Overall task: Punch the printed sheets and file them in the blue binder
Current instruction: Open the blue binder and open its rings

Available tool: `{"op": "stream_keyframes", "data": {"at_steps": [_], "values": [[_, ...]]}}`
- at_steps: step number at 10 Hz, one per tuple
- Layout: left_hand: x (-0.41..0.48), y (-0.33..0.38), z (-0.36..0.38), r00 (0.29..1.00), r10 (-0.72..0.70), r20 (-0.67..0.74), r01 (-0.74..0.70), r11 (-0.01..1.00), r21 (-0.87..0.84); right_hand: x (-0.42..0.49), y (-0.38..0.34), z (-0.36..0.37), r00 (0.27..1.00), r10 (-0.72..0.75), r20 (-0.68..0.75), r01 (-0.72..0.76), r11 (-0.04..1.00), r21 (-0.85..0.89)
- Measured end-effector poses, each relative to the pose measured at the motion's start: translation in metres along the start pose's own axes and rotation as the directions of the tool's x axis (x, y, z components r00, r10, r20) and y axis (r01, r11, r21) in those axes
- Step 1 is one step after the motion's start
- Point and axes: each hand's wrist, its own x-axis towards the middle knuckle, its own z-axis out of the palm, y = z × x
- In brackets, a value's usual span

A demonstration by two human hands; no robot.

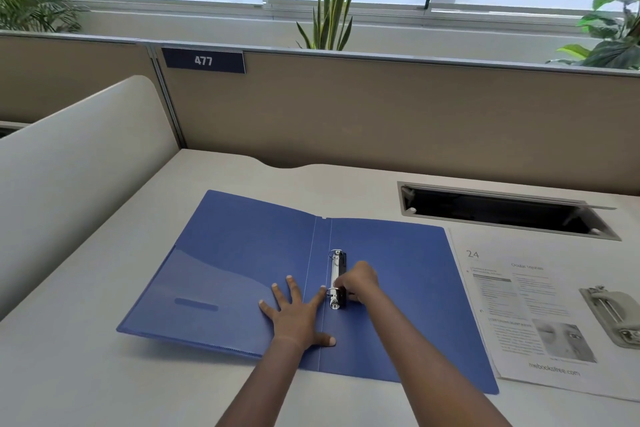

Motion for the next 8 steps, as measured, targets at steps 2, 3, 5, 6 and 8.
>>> {"op": "stream_keyframes", "data": {"at_steps": [2,3,5,6,8], "values": [[0.000,0.001,-0.001,1.000,-0.007,0.002,0.007,1.000,0.004,-0.003,0.003,-0.005,0.999,-0.009,0.044,0.003,0.989,0.148],[-0.001,0.001,-0.001,1.000,-0.008,0.002,0.008,1.000,0.009,-0.003,0.008,-0.004,0.997,-0.067,0.050,0.055,0.975,0.213],[-0.001,0.002,-0.003,1.000,-0.014,0.012,0.014,1.000,0.024,-0.006,0.007,-0.001,0.987,-0.160,-0.020,0.156,0.918,0.364],[-0.002,0.003,-0.004,1.000,-0.021,0.012,0.021,0.999,0.026,-0.008,0.001,0.004,0.966,-0.240,-0.097,0.255,0.948,0.191],[-0.003,0.004,-0.004,1.000,-0.022,0.010,0.022,0.999,0.031,-0.016,-0.006,0.022,0.912,-0.390,-0.123,0.378,0.919,-0.109]]}}
